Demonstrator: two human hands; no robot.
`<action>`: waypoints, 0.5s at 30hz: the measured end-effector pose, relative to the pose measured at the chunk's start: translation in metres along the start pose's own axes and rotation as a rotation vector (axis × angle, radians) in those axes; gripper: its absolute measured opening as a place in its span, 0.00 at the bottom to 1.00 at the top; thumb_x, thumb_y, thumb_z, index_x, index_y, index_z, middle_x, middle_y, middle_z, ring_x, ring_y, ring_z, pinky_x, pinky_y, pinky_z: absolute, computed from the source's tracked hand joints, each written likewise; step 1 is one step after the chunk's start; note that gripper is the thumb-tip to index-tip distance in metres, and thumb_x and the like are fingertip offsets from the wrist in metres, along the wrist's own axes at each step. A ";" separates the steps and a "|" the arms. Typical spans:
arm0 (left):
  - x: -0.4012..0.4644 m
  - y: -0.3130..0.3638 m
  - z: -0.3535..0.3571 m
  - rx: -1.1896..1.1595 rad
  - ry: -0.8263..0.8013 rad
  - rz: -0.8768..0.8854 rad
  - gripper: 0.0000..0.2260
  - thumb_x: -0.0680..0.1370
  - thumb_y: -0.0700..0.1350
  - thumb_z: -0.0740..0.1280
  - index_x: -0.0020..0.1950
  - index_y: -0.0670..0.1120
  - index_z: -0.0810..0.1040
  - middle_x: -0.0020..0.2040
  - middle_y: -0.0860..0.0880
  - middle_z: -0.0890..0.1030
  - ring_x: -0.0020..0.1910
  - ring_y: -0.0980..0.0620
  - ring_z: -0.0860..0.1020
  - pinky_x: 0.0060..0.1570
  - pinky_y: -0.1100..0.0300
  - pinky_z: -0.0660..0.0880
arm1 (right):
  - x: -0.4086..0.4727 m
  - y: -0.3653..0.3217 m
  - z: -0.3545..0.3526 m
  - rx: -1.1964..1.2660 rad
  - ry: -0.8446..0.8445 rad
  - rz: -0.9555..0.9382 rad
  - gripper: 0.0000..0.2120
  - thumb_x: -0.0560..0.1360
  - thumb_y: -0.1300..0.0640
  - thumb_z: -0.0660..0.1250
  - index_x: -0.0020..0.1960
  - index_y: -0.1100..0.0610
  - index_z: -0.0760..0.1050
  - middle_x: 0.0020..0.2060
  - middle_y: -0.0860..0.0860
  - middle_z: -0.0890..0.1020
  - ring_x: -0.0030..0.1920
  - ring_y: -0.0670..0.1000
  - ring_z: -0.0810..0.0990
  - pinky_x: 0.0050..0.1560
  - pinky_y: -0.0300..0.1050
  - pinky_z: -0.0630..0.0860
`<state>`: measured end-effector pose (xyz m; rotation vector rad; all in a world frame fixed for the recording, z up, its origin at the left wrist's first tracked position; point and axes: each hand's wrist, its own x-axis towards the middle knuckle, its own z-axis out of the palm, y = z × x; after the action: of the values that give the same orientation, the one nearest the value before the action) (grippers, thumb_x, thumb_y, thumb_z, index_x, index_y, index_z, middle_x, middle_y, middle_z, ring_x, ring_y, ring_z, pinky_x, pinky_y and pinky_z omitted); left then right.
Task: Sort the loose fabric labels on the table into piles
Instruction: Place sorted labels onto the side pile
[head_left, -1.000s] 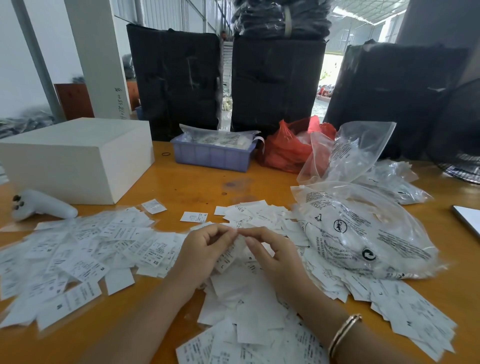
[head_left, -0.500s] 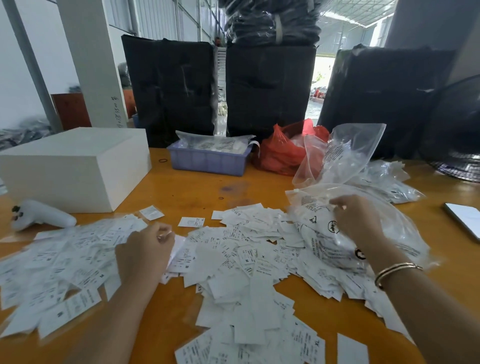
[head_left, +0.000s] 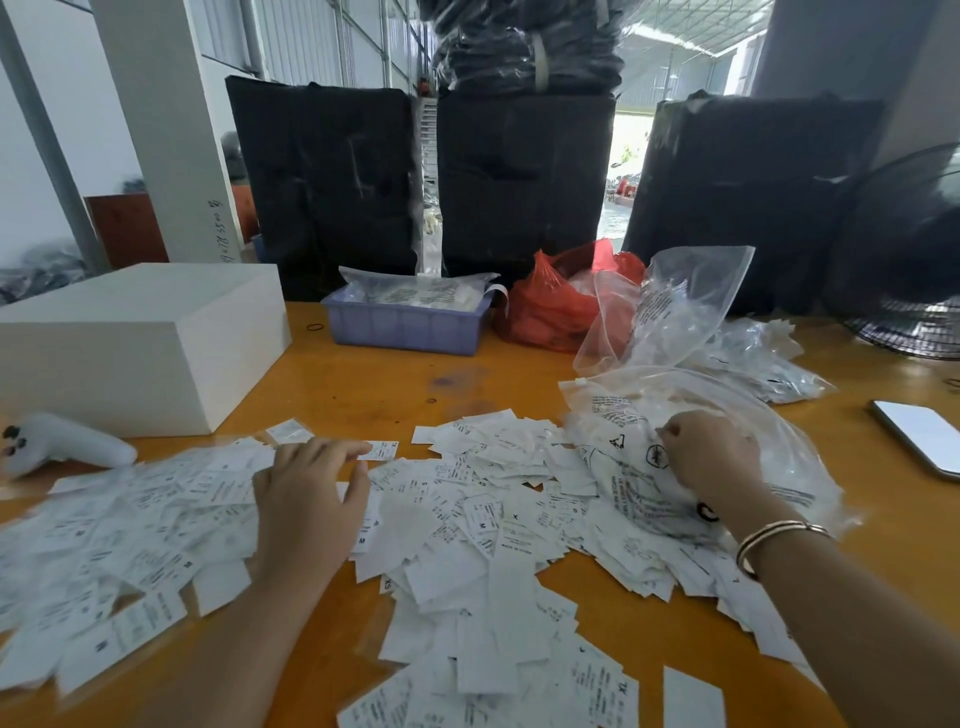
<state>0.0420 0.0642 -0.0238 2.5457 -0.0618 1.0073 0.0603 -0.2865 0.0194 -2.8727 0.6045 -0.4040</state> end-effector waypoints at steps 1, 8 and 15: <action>-0.001 0.002 0.001 -0.027 -0.002 0.030 0.06 0.74 0.40 0.70 0.50 0.45 0.82 0.48 0.46 0.83 0.51 0.43 0.77 0.47 0.52 0.65 | 0.001 0.001 0.000 -0.024 0.024 -0.006 0.17 0.79 0.52 0.56 0.35 0.53 0.74 0.36 0.50 0.77 0.41 0.52 0.73 0.52 0.50 0.66; -0.009 0.017 -0.001 -0.230 -0.098 0.249 0.08 0.74 0.37 0.70 0.50 0.46 0.82 0.46 0.53 0.82 0.48 0.51 0.77 0.48 0.57 0.71 | 0.004 -0.004 -0.006 -0.078 0.210 -0.084 0.13 0.77 0.54 0.58 0.37 0.53 0.76 0.31 0.47 0.76 0.36 0.51 0.74 0.46 0.47 0.61; -0.014 0.027 -0.002 -0.354 -0.250 0.290 0.07 0.76 0.40 0.68 0.52 0.49 0.82 0.48 0.59 0.80 0.49 0.59 0.74 0.54 0.61 0.70 | 0.004 -0.018 -0.007 -0.009 0.248 -0.134 0.10 0.78 0.57 0.57 0.42 0.55 0.75 0.36 0.50 0.79 0.39 0.53 0.77 0.47 0.48 0.68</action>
<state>0.0252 0.0388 -0.0229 2.3541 -0.6367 0.6919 0.0684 -0.2727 0.0306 -2.9032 0.4510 -0.7889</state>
